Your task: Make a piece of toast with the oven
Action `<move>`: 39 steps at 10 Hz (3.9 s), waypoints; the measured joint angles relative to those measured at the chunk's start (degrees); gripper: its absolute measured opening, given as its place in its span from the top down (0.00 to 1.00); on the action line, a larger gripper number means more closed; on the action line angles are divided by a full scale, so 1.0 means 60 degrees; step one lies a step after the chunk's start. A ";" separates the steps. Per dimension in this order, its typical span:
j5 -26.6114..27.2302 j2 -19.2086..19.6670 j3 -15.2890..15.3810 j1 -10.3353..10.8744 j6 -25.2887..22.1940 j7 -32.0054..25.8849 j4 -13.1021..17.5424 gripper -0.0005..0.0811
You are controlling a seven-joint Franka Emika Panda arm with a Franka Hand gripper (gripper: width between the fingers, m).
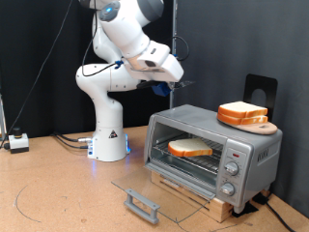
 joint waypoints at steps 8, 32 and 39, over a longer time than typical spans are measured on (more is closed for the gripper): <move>0.1857 -0.0822 0.3006 0.0804 0.1844 0.1945 -0.1107 0.43; 0.2159 -0.1002 0.1058 -0.0537 0.1744 0.1358 -0.1374 0.00; 0.0547 0.0575 -0.0445 -0.1558 0.1217 0.0260 -0.0366 0.00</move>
